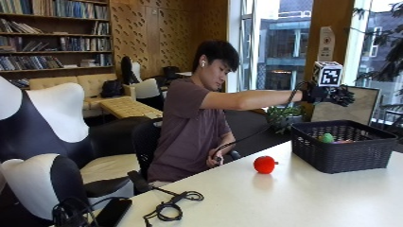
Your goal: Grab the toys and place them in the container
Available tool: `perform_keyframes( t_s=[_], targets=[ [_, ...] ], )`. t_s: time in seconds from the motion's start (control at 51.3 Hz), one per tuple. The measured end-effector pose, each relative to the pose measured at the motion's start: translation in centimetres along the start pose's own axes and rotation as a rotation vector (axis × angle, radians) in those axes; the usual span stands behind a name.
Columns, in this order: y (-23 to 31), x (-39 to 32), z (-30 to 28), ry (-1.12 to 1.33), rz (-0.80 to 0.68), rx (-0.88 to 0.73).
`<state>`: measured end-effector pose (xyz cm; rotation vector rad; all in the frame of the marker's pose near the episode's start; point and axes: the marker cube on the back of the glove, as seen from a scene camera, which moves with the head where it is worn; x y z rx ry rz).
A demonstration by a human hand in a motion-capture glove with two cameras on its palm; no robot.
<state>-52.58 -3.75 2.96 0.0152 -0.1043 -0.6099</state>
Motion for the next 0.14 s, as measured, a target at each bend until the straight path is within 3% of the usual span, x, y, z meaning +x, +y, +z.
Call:
perform_keyframes(
  t_s=[0.078, 0.136],
  targets=[
    [1.0, 0.5, -1.0, -0.081, -0.099, 0.014],
    [1.4, 2.6, -1.4, 0.014, 0.032, 0.022]
  ],
)
